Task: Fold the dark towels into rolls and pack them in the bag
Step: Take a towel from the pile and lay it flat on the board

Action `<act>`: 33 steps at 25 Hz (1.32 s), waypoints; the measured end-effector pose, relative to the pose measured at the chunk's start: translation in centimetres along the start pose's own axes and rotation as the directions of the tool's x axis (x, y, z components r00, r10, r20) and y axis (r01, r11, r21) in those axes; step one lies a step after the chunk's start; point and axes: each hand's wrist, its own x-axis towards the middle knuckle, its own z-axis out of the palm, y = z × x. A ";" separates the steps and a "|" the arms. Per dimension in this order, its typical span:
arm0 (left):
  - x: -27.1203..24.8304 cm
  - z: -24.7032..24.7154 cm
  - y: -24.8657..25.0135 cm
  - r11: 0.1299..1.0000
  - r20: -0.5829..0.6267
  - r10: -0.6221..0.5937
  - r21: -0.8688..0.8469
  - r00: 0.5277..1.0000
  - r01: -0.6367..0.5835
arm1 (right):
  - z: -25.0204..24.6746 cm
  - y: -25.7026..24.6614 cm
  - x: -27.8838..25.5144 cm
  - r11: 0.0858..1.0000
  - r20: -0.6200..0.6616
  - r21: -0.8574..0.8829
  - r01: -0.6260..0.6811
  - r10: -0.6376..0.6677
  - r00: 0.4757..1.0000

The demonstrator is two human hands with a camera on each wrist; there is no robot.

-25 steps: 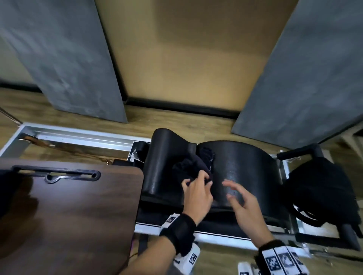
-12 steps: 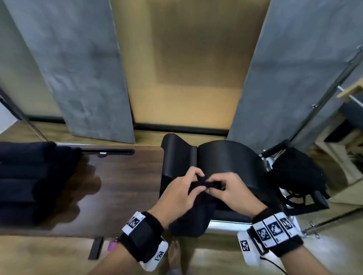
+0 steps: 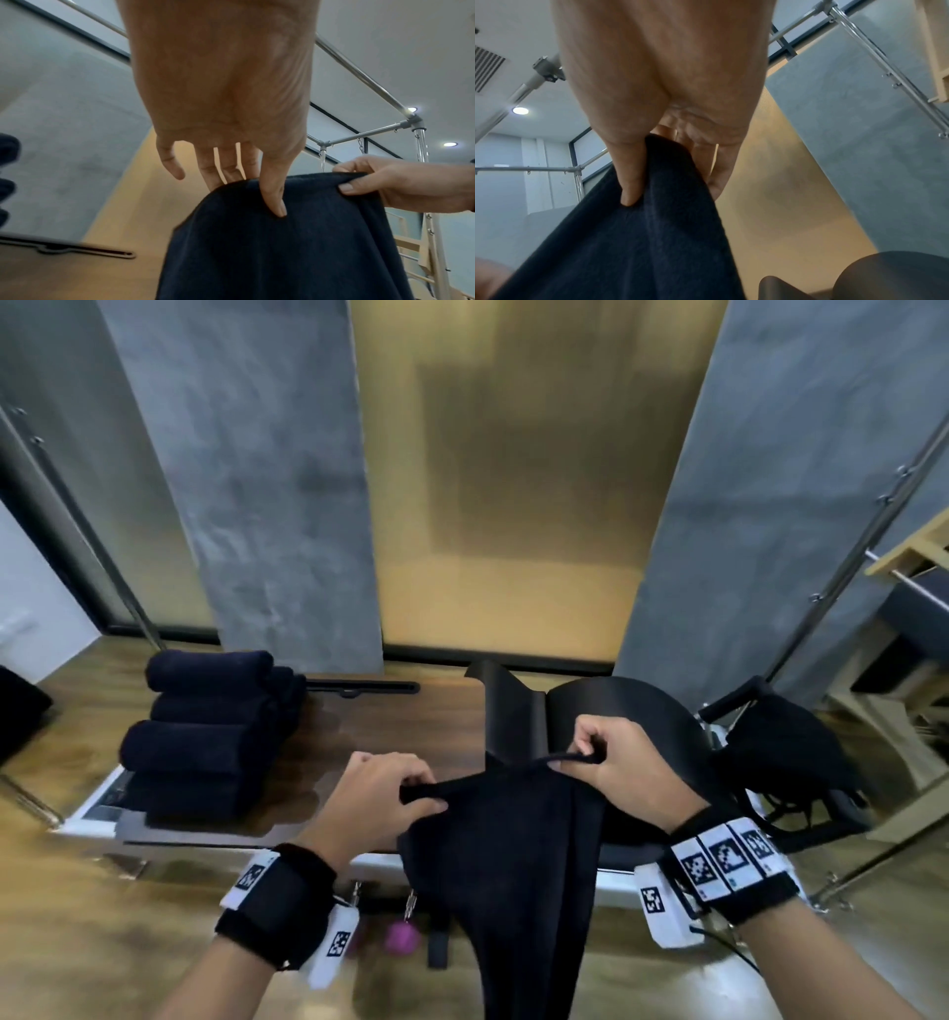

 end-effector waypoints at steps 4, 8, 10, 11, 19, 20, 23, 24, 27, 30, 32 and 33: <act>-4.9 -3.7 -5.0 0.998 -0.075 -0.005 -0.067 0.997 0.000 | 2.4 -2.0 -1.9 0.999 -0.003 -0.033 -0.012 0.012 1.000; -10.1 -6.3 -9.1 0.996 -0.146 -0.080 -0.047 0.986 0.074 | 5.8 -4.3 -4.0 0.993 -0.015 0.075 -0.090 0.092 0.996; -11.9 -7.5 -10.6 0.988 -0.138 -0.070 -0.150 0.988 0.049 | 7.3 -5.5 -5.2 0.987 -0.057 0.119 -0.107 0.114 0.992; -12.6 -8.1 -11.3 0.971 -0.135 -0.054 -0.239 0.989 0.021 | 7.8 -6.0 -5.7 0.985 -0.080 0.139 -0.104 0.116 0.990; -14.7 -11.6 -14.4 0.916 -0.348 -0.076 -0.395 0.934 -0.073 | 9.8 -9.4 -7.6 0.973 -0.281 0.150 -0.178 0.214 0.935; -14.6 -11.9 -14.6 0.904 -0.378 -0.100 -0.421 0.920 -0.075 | 9.9 -9.7 -7.5 0.975 -0.307 0.142 -0.170 0.207 0.929; -14.4 -12.8 -15.5 0.929 -0.455 -0.129 -0.366 0.881 -0.053 | 10.3 -10.3 -7.2 0.983 -0.393 0.098 -0.156 0.183 0.901; -14.1 -13.1 -15.8 0.948 -0.482 -0.140 -0.317 0.865 -0.024 | 10.4 -10.4 -6.9 0.980 -0.416 0.122 -0.159 0.196 0.888; -12.7 -13.5 -15.7 0.961 -0.553 -0.195 -0.275 0.810 0.044 | 11.2 -10.5 -5.2 0.945 -0.429 0.286 -0.158 0.273 0.861; -10.2 -12.9 -14.9 0.910 -0.567 -0.293 -0.413 0.770 0.042 | 12.2 -10.1 -2.2 0.866 -0.346 0.455 -0.210 0.389 0.854; -7.6 -12.1 -14.8 0.787 -0.484 -0.394 -0.617 0.781 0.014 | 13.0 -9.2 0.6 0.802 -0.269 0.556 -0.219 0.423 0.865; -6.1 -11.5 -15.0 0.718 -0.433 -0.431 -0.696 0.791 0.010 | 13.5 -8.6 2.1 0.776 -0.244 0.591 -0.218 0.430 0.869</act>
